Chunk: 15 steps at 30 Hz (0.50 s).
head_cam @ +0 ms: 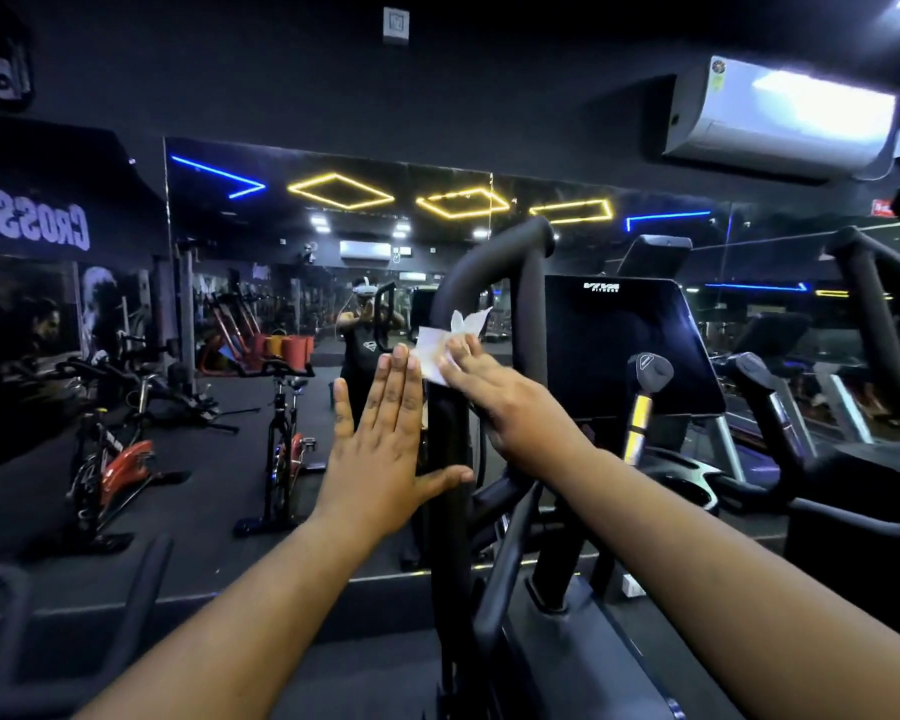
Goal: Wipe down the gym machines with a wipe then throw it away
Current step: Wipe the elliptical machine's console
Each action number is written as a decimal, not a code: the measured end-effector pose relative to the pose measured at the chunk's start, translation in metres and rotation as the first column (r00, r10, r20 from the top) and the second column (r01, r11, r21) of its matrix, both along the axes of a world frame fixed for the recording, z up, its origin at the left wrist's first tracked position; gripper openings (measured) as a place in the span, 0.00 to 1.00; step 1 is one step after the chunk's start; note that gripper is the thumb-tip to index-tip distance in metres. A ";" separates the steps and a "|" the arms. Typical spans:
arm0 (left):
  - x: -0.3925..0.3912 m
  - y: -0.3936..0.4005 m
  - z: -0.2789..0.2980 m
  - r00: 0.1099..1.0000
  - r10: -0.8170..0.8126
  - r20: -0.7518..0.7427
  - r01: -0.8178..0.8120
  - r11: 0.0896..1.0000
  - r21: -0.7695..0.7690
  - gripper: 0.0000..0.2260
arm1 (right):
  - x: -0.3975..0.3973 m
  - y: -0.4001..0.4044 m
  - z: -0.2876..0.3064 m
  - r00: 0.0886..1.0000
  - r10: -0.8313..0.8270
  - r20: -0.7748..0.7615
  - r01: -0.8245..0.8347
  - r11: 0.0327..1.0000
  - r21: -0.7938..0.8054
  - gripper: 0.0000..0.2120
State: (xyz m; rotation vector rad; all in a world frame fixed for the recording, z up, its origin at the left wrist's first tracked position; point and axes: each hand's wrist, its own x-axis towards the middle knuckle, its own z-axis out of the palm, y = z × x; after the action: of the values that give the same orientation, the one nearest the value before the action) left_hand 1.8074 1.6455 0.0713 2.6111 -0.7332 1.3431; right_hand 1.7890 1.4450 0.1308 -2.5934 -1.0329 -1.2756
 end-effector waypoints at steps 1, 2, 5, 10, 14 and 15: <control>-0.001 0.002 -0.001 1.000 -0.007 -0.003 0.007 1.000 -0.001 0.55 | -0.004 -0.003 -0.012 1.000 0.002 -0.025 -0.003 0.999 -0.034 0.32; -0.001 0.004 0.000 1.000 -0.019 -0.004 0.019 1.000 0.006 0.55 | -0.009 -0.007 -0.023 0.998 -0.005 -0.057 0.001 0.998 -0.068 0.34; -0.003 0.010 0.001 0.999 -0.050 -0.011 0.051 0.998 0.045 0.56 | -0.029 -0.020 -0.054 0.988 -0.024 -0.150 -0.007 0.978 -0.208 0.37; -0.001 0.004 0.007 0.998 -0.063 0.002 0.061 0.972 0.226 0.59 | -0.054 -0.049 -0.034 1.000 -0.027 -0.007 0.021 0.913 -0.407 0.25; 0.005 -0.014 0.022 0.998 -0.056 0.030 0.049 0.980 0.191 0.50 | -0.046 -0.066 0.040 0.949 -0.125 0.290 0.164 0.980 -0.115 0.22; 0.007 -0.016 0.023 0.998 -0.054 0.041 0.045 0.982 0.182 0.48 | -0.037 -0.066 0.058 0.927 -0.174 0.333 0.215 0.973 -0.090 0.23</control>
State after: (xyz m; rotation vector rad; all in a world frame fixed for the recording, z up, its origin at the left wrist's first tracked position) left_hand 1.8142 1.6291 0.0941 2.6851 -0.9637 1.3878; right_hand 1.7515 1.3789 0.1890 -2.6952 -0.9407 -1.7886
